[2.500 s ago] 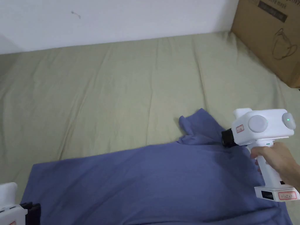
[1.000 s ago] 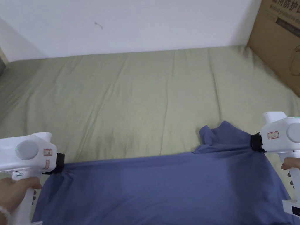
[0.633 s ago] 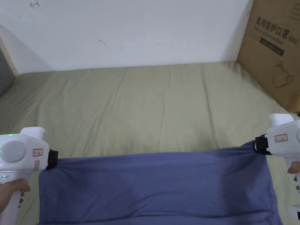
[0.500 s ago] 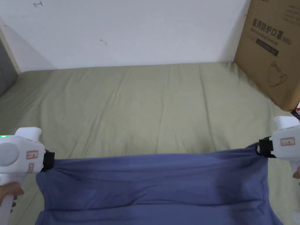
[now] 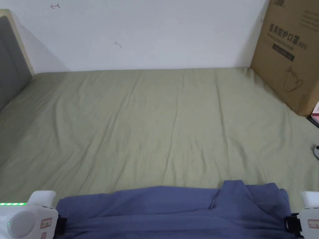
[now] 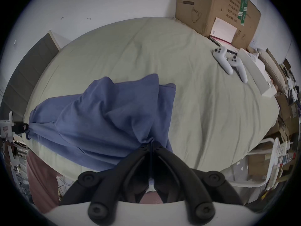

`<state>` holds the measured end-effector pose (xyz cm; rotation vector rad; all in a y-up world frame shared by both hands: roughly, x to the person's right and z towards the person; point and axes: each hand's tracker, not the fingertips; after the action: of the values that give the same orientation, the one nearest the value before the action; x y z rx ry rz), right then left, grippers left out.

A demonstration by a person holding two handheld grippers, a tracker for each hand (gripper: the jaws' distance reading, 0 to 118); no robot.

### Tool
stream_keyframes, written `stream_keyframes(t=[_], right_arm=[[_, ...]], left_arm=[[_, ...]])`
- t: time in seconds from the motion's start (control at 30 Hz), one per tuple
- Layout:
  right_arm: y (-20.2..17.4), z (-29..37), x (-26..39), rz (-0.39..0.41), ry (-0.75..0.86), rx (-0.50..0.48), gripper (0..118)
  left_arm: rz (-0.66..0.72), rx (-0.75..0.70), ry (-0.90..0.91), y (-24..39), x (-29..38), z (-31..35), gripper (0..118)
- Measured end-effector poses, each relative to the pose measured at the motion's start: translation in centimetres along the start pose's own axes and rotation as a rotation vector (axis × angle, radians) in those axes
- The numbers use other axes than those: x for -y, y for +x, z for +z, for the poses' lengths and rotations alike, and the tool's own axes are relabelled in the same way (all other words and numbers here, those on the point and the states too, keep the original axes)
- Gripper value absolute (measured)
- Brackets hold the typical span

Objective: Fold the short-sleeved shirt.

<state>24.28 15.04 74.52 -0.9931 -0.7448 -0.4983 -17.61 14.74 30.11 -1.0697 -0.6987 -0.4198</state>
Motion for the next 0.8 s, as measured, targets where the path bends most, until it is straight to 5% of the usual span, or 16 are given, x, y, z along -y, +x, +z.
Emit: stream_keyframes(t=[0.03,0.07,0.1,0.13,0.23,0.33,0.37,0.4,0.43,0.67,0.8], right_arm=[[-0.1,0.0,0.0,-0.018,0.007,0.012,11],[-0.1,0.1,-0.1,-0.029,0.013,0.033,29],[-0.2,0.3,-0.3,-0.029,0.015,0.046,60],[-0.2,0.7,-0.6,-0.034,0.02,0.048,71],[-1.1,2.7,-1.7,-0.037,0.113,0.039,73],[-3.1,4.4,-3.0,-0.018,0.155,-0.014,66],[-4.0,4.8,-3.3,0.0,0.178,-0.051,51],[-5.0,5.1,-3.6,0.019,0.196,-0.061,19],[-6.5,5.1,-3.7,0.039,0.223,-0.038,3],[-16.4,3.8,-3.7,0.117,0.285,-0.124,0],[-20.0,2.6,-4.3,0.158,0.263,-0.182,0]], left_arm=[[0.021,0.002,0.01,-0.2,0.0,0.3,22],[0.025,-0.003,0.012,-0.1,0.0,0.6,45],[0.032,-0.012,0.015,-0.3,0.0,0.8,72],[0.047,-0.015,0.023,-0.7,-0.2,1.2,83],[0.112,0.011,0.072,-1.8,-0.6,2.7,95],[0.171,0.081,0.096,-2.0,-0.6,4.1,87],[0.187,0.118,0.101,-2.1,-0.5,4.4,66],[0.199,0.139,0.099,-2.1,-0.3,4.5,19],[0.197,0.127,0.097,-2.1,-0.1,4.4,1],[0.294,0.133,0.106,-3.7,2.0,3.9,0],[0.373,0.234,0.124,-6.0,2.5,3.8,12]])
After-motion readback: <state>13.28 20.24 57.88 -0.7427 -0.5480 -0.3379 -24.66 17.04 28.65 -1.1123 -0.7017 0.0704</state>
